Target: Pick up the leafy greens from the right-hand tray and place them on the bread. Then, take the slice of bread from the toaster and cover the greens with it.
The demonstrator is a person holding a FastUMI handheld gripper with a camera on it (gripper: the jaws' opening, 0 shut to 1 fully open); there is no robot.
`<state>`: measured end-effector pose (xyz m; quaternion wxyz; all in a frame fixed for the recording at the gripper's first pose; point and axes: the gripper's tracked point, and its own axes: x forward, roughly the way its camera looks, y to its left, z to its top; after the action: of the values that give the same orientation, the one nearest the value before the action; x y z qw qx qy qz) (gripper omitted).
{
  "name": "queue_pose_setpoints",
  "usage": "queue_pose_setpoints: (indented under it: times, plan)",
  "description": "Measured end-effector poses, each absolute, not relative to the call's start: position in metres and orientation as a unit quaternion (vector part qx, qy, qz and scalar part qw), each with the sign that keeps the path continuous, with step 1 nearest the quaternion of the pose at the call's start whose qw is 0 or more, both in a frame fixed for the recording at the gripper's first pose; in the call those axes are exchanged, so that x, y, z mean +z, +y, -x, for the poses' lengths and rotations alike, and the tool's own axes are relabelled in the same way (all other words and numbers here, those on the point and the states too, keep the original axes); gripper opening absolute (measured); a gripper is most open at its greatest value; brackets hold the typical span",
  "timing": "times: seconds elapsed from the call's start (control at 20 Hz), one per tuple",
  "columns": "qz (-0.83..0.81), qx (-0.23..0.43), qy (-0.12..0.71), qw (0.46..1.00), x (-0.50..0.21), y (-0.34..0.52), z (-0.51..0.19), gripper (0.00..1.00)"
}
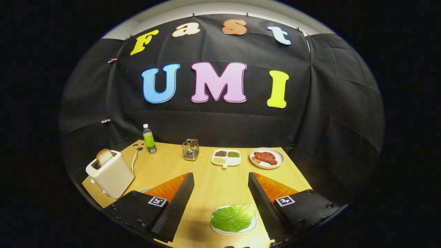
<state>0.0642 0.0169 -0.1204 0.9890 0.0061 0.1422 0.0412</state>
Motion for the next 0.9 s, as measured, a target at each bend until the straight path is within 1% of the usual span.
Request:
queue_pose_setpoints:
  times: [0.35, 0.7, 0.9]
  plan:
    - [-0.01, 0.016, 0.236, 0.972, -0.214, -0.012, -0.079, 0.98]
    - [-0.03, 0.005, 0.328, 0.944, -0.298, -0.022, -0.074, 0.98]
    - [-0.019, -0.005, 0.353, 0.936, -0.329, -0.031, -0.073, 0.98]
